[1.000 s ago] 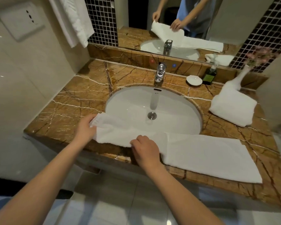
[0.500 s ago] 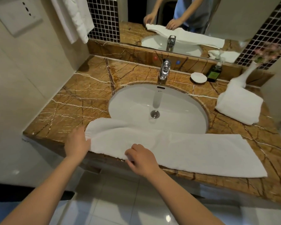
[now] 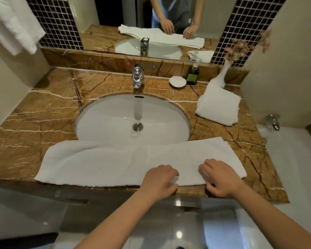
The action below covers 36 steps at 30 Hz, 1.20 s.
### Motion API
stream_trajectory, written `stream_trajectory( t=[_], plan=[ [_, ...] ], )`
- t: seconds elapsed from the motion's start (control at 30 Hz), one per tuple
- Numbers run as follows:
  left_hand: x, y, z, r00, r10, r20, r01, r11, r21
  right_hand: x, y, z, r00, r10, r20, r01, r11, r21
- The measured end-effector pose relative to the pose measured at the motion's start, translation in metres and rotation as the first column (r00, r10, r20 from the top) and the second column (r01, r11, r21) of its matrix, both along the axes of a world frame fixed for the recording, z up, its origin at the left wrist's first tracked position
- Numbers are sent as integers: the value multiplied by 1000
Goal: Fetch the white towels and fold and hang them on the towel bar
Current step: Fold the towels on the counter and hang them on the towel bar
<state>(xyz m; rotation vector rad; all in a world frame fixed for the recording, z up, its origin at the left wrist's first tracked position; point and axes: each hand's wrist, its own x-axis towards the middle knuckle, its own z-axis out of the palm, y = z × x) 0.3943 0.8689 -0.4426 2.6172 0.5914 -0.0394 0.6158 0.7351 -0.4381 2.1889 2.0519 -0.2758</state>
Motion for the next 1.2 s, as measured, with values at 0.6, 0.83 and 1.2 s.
stream_trajectory(
  t=[0.6, 0.83, 1.2],
  plan=[
    [140, -81, -2, 985, -157, -68, 160, 987, 35, 117, -76, 8, 980, 183, 76, -179, 982, -51],
    [170, -52, 1, 997, -63, 42, 64, 998, -24, 135, -62, 9, 967, -136, -214, 137, 990, -9],
    [195, 6, -13, 990, 139, -15, -136, 984, 115, 170, 4, -7, 919, -336, -206, 345, 939, 8]
  ],
)
